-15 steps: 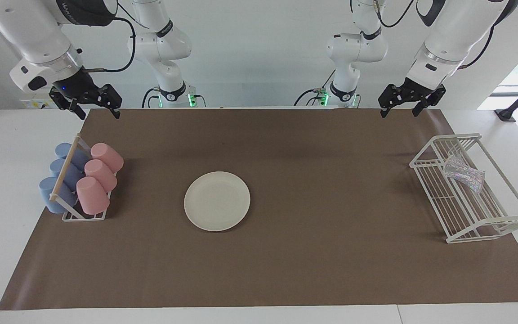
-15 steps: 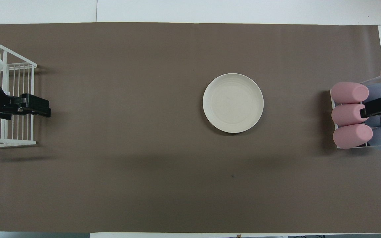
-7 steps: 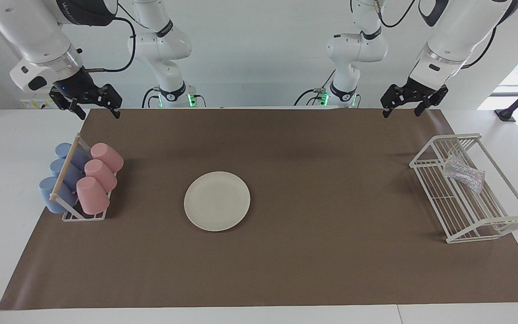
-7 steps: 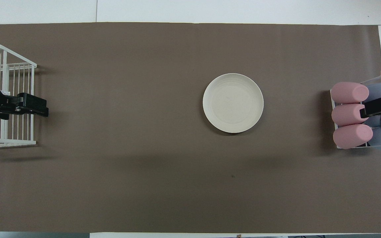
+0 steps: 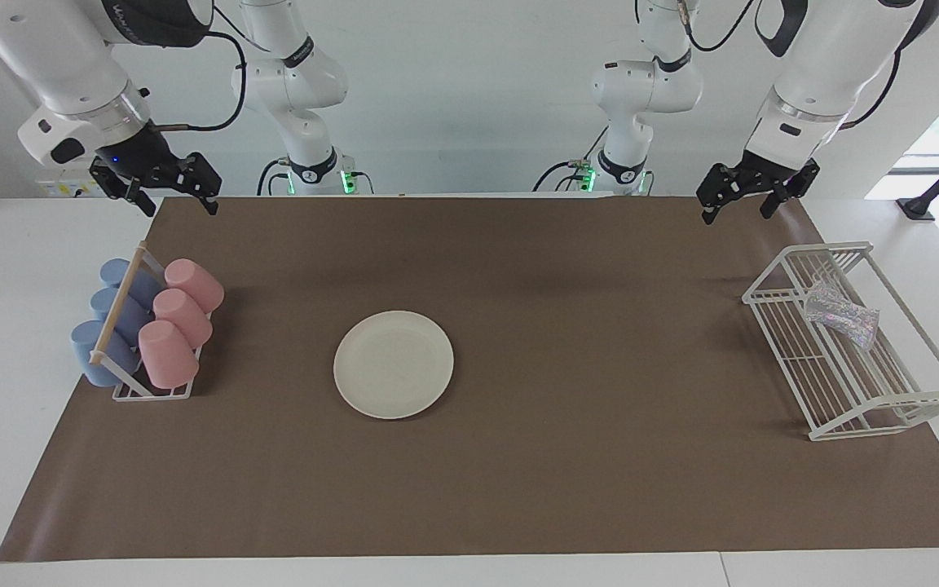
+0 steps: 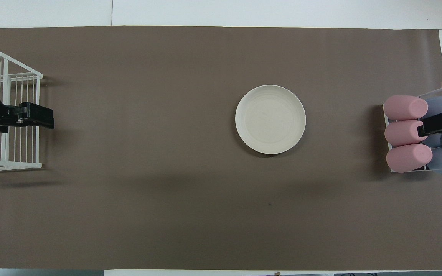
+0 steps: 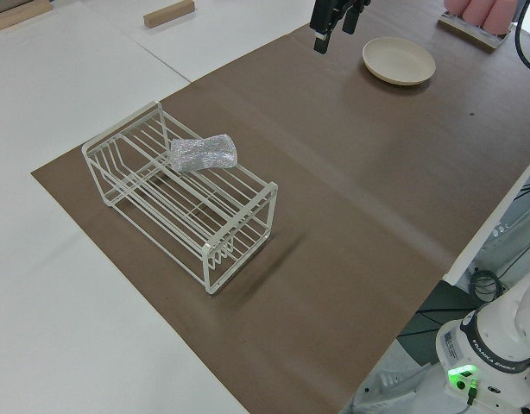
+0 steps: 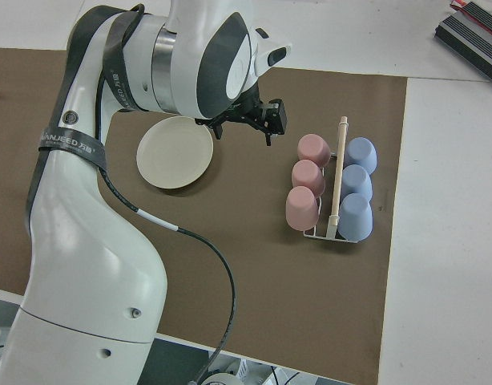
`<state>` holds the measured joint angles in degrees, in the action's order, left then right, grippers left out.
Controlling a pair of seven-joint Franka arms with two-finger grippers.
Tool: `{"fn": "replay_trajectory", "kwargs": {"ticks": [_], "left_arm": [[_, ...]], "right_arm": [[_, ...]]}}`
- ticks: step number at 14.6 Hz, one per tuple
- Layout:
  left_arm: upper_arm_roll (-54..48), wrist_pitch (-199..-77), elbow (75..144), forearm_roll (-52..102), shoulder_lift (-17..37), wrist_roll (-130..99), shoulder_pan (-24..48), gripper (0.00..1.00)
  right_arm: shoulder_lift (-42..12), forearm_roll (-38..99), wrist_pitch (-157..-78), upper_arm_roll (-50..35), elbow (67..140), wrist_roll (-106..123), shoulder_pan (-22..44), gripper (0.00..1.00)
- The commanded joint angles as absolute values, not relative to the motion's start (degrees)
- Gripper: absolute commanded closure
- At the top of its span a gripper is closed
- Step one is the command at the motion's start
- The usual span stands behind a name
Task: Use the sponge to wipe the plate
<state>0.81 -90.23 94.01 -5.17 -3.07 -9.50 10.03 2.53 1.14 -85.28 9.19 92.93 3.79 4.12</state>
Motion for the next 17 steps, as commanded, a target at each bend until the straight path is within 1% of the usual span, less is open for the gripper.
{"fn": "replay_trajectory", "kwargs": {"ticks": [1,4,7,9,12,14,17], "left_arm": [[0.5,-93.2,96.6,-11.1,-3.3,-10.9,10.5,0.0],[0.4,-96.0,97.8,-18.5,-1.8,-11.1,11.5,0.0],[0.4,-100.7,101.9,-26.1,-1.3,-11.2,11.5,0.0],[0.5,-103.0,102.5,-29.9,0.4,-11.5,11.3,0.0],[0.4,-106.8,102.5,-40.4,5.7,-16.7,11.6,0.0],[0.5,-109.1,103.0,-47.6,8.2,-17.2,11.1,0.0],[0.6,-113.4,107.8,-56.7,8.3,-22.6,9.9,0.0]], "right_arm": [[2.0,1.3,-84.2,9.1,91.8,2.3,4.1,0.0],[1.9,1.3,-84.2,9.1,91.8,2.3,4.1,0.0],[2.0,1.3,-84.2,9.1,91.8,2.2,4.1,0.0],[2.0,1.3,-84.2,9.1,91.8,2.2,4.1,0.0],[2.0,1.3,-84.2,9.1,91.8,1.6,4.1,0.0],[2.0,1.3,-84.2,9.0,91.8,1.6,4.1,0.0],[2.0,1.3,-84.2,9.0,91.8,1.6,4.1,0.0]]}}
